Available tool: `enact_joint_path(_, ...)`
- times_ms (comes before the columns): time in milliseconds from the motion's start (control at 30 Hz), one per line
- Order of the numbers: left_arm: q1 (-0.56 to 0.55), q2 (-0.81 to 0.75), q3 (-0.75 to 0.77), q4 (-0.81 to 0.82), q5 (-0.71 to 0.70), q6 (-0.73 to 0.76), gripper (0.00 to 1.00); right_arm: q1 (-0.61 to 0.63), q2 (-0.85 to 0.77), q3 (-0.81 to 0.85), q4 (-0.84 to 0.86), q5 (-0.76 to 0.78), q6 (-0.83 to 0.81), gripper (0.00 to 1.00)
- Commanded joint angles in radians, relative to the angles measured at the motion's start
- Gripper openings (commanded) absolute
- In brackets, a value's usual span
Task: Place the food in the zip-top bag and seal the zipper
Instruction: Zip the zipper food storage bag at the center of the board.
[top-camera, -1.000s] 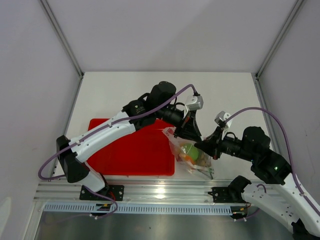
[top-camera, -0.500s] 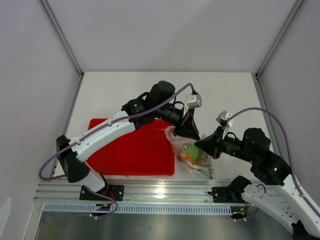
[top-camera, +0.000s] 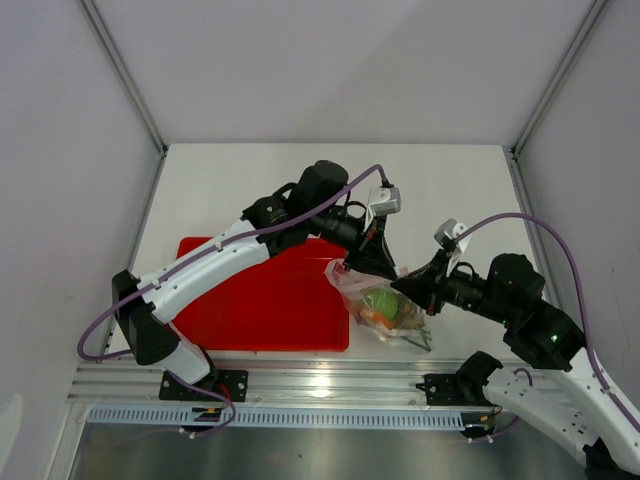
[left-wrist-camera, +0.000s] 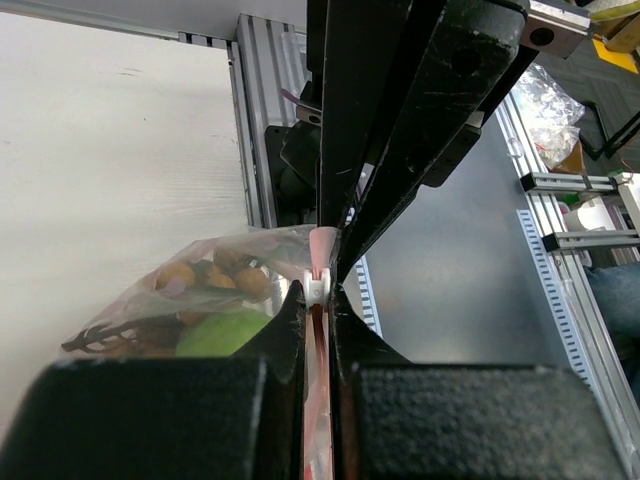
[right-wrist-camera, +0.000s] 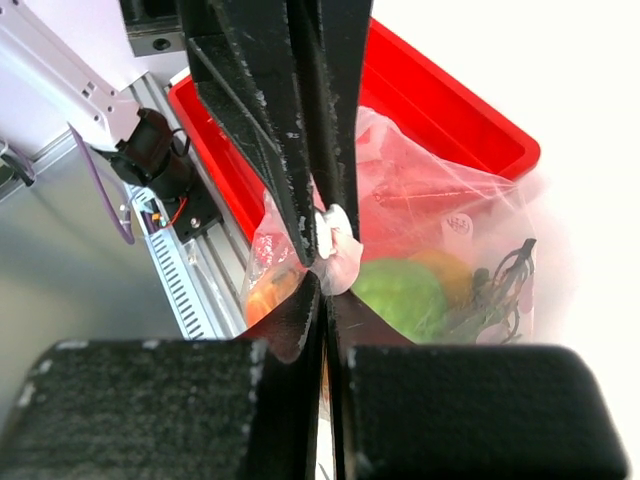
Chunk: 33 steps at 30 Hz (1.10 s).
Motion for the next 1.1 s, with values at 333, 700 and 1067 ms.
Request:
enact_joint_path(333, 0.009, -0.040, -0.011, -0.121, -0.095, 0.052, 0.01, -0.001, -0.070, -0.049, 0.175, 0.273, 0.128, 0.00)
enact_joint_path(700, 0.031, -0.090, -0.083, -0.138, -0.213, 0.043, 0.01, -0.003, -0.102, -0.026, 0.141, 0.243, 0.119, 0.00)
enact_joint_path(1067, 0.032, -0.147, -0.094, -0.058, -0.071, -0.017, 0.01, -0.003, 0.007, 0.108, -0.016, -0.133, -0.037, 0.29)
